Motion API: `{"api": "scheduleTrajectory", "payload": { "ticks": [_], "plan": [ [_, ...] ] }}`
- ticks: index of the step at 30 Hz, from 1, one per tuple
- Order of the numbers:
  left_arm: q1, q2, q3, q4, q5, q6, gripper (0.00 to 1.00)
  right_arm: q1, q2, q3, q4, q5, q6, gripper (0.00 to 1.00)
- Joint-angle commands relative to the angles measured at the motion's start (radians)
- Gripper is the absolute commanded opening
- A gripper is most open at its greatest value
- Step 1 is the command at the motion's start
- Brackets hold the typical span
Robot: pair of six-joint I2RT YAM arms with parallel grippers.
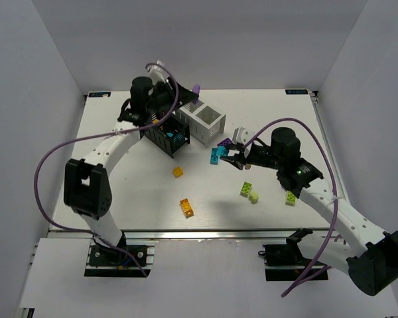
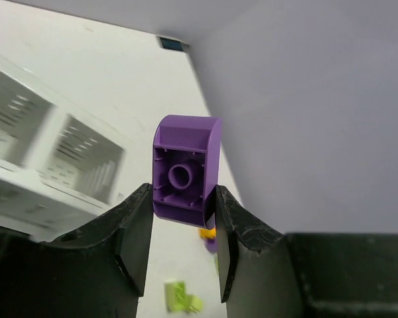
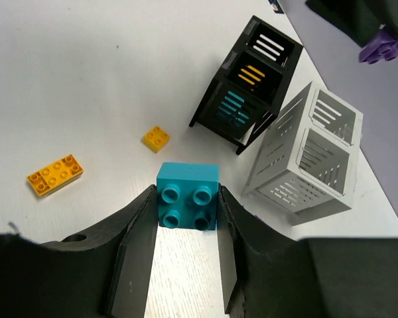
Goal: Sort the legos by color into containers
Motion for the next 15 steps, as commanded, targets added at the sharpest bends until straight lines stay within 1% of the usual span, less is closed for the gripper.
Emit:
{"api": "scheduleTrajectory", "payload": {
  "ticks": [1, 2, 5, 9, 15],
  "plan": [
    [0.006, 0.103, 0.156, -0.393, -0.19, 0.193, 0.0, -0.009, -0.041, 0.025, -0.069, 0.008, -0.038, 0.0],
    [0.004, 0.135, 0.242, -0.421, -0.216, 0.203, 0.0, -0.01, -0.043, 0.025, -0.077, 0.009, -0.04, 0.0],
    [-0.01, 0.226, 0.339, -0.449, -0.275, 0.227, 0.0, -0.015, -0.043, 0.018, -0.081, 0.002, -0.037, 0.0],
    [-0.029, 0.298, 0.414, -0.451, -0.342, 0.255, 0.0, -0.018, -0.038, 0.015, -0.077, -0.011, -0.02, 0.0],
    [-0.036, 0.343, 0.454, -0.419, -0.431, 0.319, 0.0, -0.023, -0.037, 0.007, -0.072, -0.024, -0.009, 0.0]
  ]
}}
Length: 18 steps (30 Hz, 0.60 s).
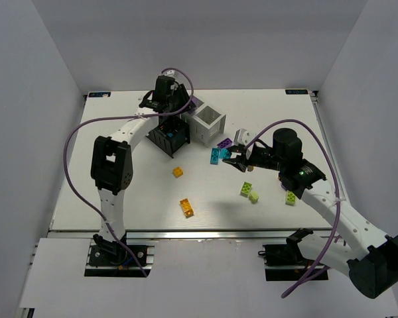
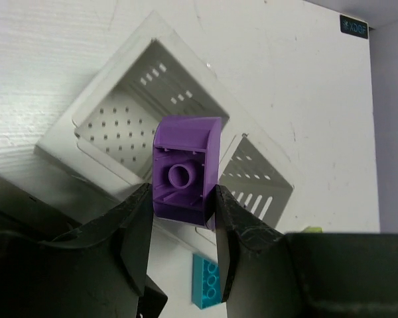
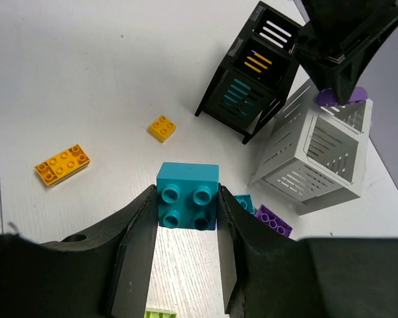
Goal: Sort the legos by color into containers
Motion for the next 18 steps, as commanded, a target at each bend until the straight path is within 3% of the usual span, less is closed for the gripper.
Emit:
{"api": "scheduleTrajectory", "payload": {
  "ticks": [1, 12, 18],
  "plan": [
    [-0.006, -0.02, 0.081, -0.001, -0.083, 0.065, 0.0, -0.007, -0.009, 0.006, 0.012, -0.027, 0.012, 0.0],
    [-0.009, 0.054, 0.152, 0.022, -0.097, 0.058, 0.0, -0.012, -0.003, -0.004, 0.016, -0.039, 0.018, 0.0],
    [-0.014, 0.138, 0.271, -0.022, -0.129, 0.077, 0.02, -0.012, 0.001, -0.005, 0.019, -0.042, 0.02, 0.0]
  ]
}}
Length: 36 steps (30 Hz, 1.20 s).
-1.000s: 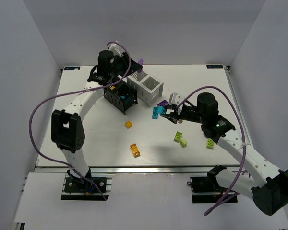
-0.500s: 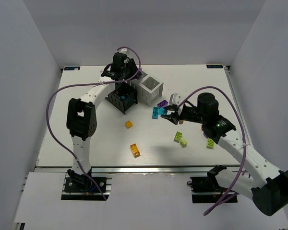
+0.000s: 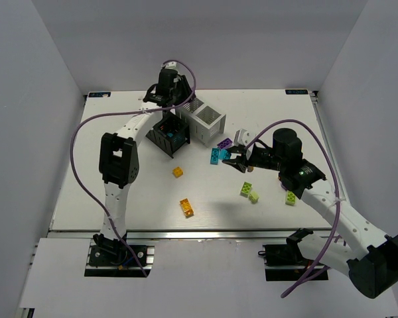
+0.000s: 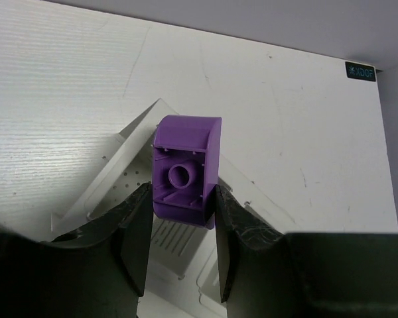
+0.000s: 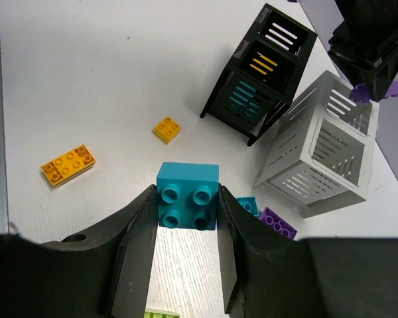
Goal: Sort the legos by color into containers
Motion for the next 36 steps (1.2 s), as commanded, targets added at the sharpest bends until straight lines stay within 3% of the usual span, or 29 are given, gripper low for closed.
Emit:
{"api": "scheduleTrajectory", "payload": {
  "ticks": [1, 3, 5, 8, 11, 17, 21, 24, 26, 31, 36],
  "plan": [
    [-0.007, 0.02, 0.073, -0.023, -0.034, 0.02, 0.06, -0.007, 0.0, -0.003, 0.018, -0.02, 0.015, 0.0],
    [-0.009, 0.036, 0.099, -0.032, -0.042, 0.019, 0.13, -0.007, 0.0, -0.005, 0.02, -0.02, 0.016, 0.0],
    [-0.013, 0.037, 0.108, -0.043, -0.044, 0.019, 0.29, -0.01, 0.0, -0.005, 0.02, -0.019, 0.016, 0.0],
    [-0.019, 0.026, 0.111, -0.052, -0.097, 0.02, 0.61, -0.01, 0.003, -0.005, 0.02, -0.019, 0.015, 0.0],
    [-0.025, 0.005, 0.114, -0.046, -0.102, 0.016, 0.7, -0.012, 0.009, 0.0, 0.02, -0.022, 0.016, 0.0],
    [-0.044, -0.053, 0.127, -0.058, -0.111, 0.002, 0.75, -0.012, 0.04, 0.027, 0.008, -0.039, 0.024, 0.0],
    [-0.045, -0.206, 0.036, -0.07, -0.126, 0.022, 0.77, -0.012, 0.075, 0.066, -0.011, -0.048, 0.044, 0.0],
    [-0.045, -0.402, -0.152, -0.063, -0.169, 0.053, 0.85, -0.01, 0.141, 0.131, -0.046, -0.046, 0.087, 0.0],
    [-0.038, -0.514, -0.336, -0.05, -0.203, 0.056, 0.96, -0.01, 0.216, 0.179, -0.065, -0.04, 0.119, 0.0],
    [0.036, -0.879, -0.66, -0.09, -0.206, -0.015, 0.98, 0.025, 0.44, 0.395, -0.16, 0.046, 0.199, 0.0],
    [0.05, -1.137, -0.953, -0.15, -0.235, -0.122, 0.98, 0.092, 0.649, 0.63, -0.25, 0.142, 0.268, 0.0]
  ]
}}
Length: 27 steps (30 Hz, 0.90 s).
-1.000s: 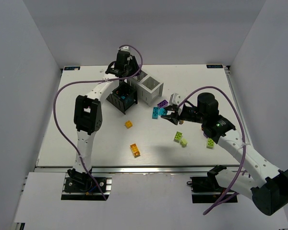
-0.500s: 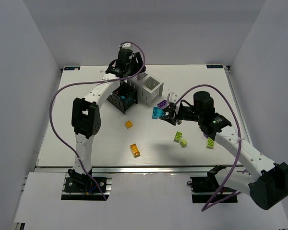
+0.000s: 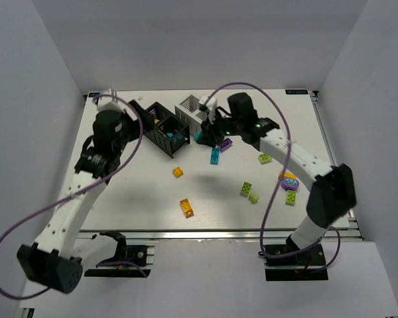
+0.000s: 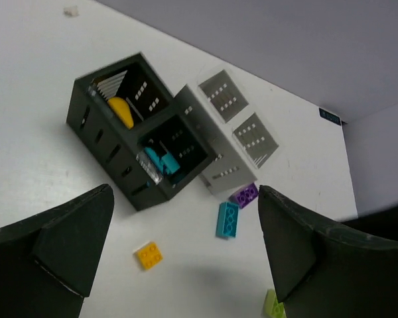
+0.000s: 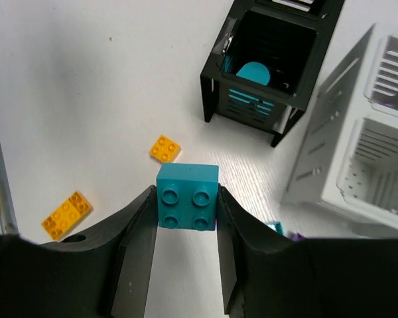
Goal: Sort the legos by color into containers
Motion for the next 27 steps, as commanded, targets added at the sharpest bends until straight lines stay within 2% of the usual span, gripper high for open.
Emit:
{"api": "scheduleTrajectory", "payload": {
  "ticks": [1, 4, 12, 15, 20, 27],
  "plan": [
    [-0.006, -0.094, -0.159, -0.09, -0.026, -0.089, 0.98, 0.035, 0.148, 0.215, -0.085, 0.074, 0.107, 0.0],
    [-0.006, -0.226, -0.256, -0.163, -0.047, -0.172, 0.98, 0.061, 0.293, 0.413, -0.143, 0.074, 0.168, 0.0],
    [-0.004, -0.531, -0.466, -0.234, -0.066, -0.316, 0.98, 0.106, 0.494, 0.632, -0.079, 0.127, 0.202, 0.01],
    [-0.004, -0.568, -0.506, -0.245, -0.069, -0.342, 0.98, 0.112, 0.563, 0.699, -0.057, 0.147, 0.199, 0.05],
    [-0.006, -0.563, -0.509, -0.274, -0.077, -0.339, 0.98, 0.113, 0.623, 0.719, 0.013, 0.187, 0.188, 0.11],
    [-0.004, -0.565, -0.534, -0.253, -0.061, -0.353, 0.98, 0.113, 0.655, 0.727, 0.052, 0.216, 0.164, 0.34]
  ]
}}
